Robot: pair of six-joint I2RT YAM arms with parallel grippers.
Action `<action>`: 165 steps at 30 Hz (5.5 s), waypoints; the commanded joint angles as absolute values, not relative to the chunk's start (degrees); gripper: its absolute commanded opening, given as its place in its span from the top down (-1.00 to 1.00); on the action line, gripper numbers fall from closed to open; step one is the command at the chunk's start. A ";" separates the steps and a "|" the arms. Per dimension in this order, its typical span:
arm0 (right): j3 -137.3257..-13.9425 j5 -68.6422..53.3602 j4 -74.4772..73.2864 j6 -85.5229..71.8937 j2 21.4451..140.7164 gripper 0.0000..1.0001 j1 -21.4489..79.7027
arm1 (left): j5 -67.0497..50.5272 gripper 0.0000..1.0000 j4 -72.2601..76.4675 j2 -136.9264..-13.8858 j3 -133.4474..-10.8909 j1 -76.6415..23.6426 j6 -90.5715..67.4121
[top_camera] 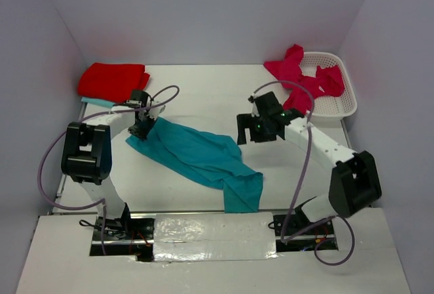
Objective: Fold and stack the t-shirts
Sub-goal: Flatten out the tshirt
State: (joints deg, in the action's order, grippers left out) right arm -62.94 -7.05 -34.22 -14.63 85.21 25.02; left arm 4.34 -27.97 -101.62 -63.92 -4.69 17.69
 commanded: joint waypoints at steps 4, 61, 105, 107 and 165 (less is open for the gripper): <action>-47.06 -5.80 -45.52 -28.54 75.60 -0.86 27.67 | 4.31 1.00 -30.41 -98.70 -68.28 -4.92 18.02; -71.90 -33.05 -33.31 -19.16 107.67 1.00 4.31 | 5.62 -0.04 -9.40 -115.92 -78.92 -53.18 6.15; -85.36 -38.14 -38.30 -20.39 107.48 1.00 -1.49 | -7.55 1.00 -24.65 -111.40 -90.65 -42.75 9.03; -93.91 -40.33 -41.64 -22.57 110.19 1.00 -2.02 | -10.70 1.00 -29.85 -107.86 -98.66 -37.73 13.16; -131.15 -46.05 -11.95 -47.74 114.26 1.00 -6.24 | -19.42 1.00 -11.68 -106.97 -123.59 7.82 10.72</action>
